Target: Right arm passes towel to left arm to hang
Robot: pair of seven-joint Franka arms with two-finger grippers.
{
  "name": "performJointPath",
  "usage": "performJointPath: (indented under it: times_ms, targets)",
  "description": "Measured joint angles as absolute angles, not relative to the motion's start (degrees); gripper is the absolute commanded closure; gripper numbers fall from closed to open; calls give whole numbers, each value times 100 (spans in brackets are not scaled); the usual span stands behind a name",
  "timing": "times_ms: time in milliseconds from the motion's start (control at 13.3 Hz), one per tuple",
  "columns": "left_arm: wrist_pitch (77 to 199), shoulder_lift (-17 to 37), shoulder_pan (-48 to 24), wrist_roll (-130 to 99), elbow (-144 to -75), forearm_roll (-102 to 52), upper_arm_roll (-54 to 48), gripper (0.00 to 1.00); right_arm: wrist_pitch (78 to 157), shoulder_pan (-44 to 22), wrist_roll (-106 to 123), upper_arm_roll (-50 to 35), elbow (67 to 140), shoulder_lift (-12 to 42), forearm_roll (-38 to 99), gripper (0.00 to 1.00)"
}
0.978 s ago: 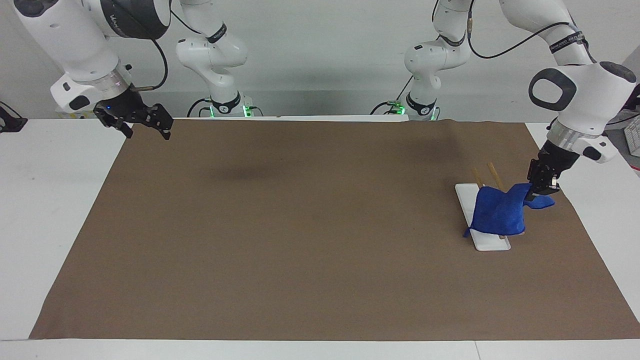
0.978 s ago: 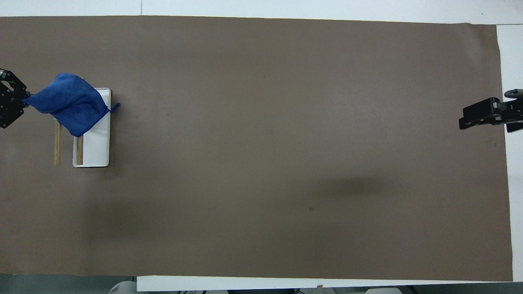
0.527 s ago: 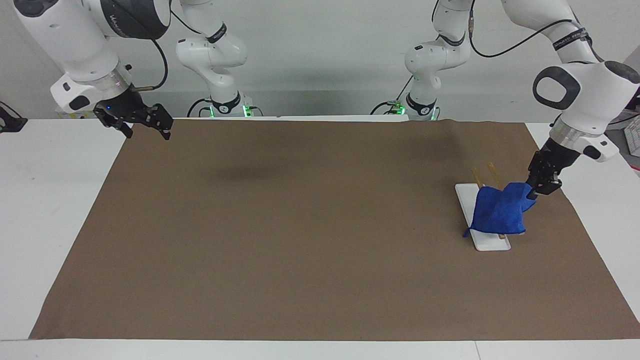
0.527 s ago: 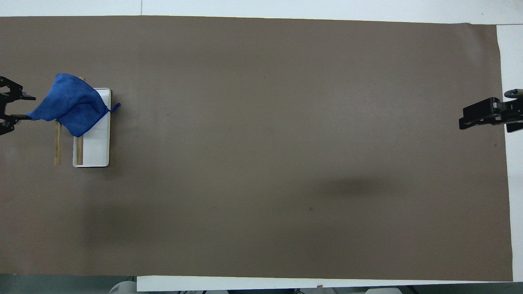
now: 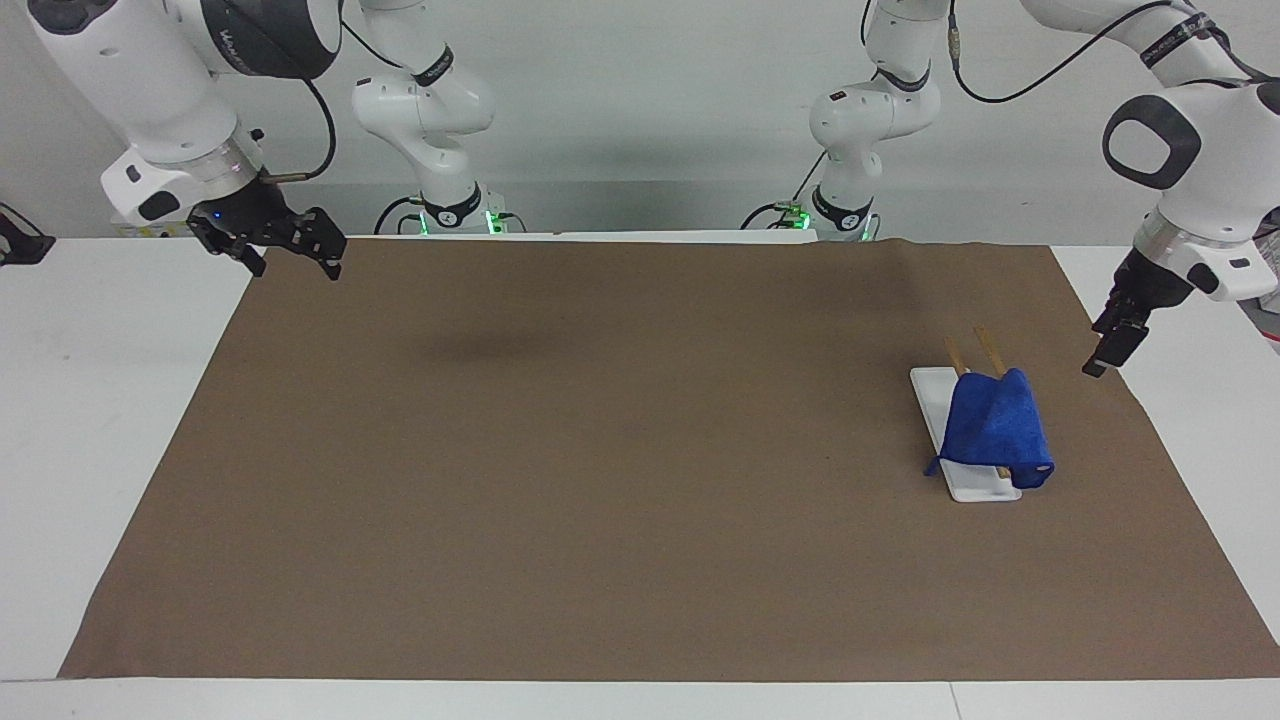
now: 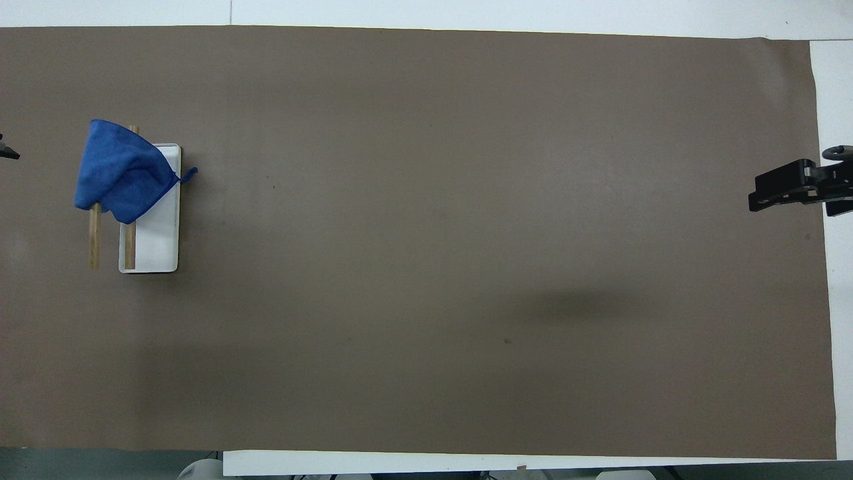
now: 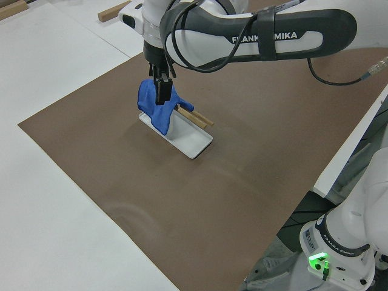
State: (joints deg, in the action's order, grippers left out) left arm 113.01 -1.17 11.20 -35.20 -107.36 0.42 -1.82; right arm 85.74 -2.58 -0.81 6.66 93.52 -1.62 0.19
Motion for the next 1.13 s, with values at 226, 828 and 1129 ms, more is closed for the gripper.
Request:
performJointPath:
  times_ms: [226, 828, 1129]
  targets:
    - [10591, -48, 1075, -3032, -10213, 97, -239, 0, 8577, -258, -80, 751, 9352, -162, 19, 0]
    - [8055, -13, 435, -498, -8885, 96, -338, 0, 8671, -263, 247, 986, 9431, -125, 19, 0]
    - [7919, -108, 65, -259, -9037, 47, -351, 0, 8671, -263, 247, 982, 9431, -125, 19, 0]
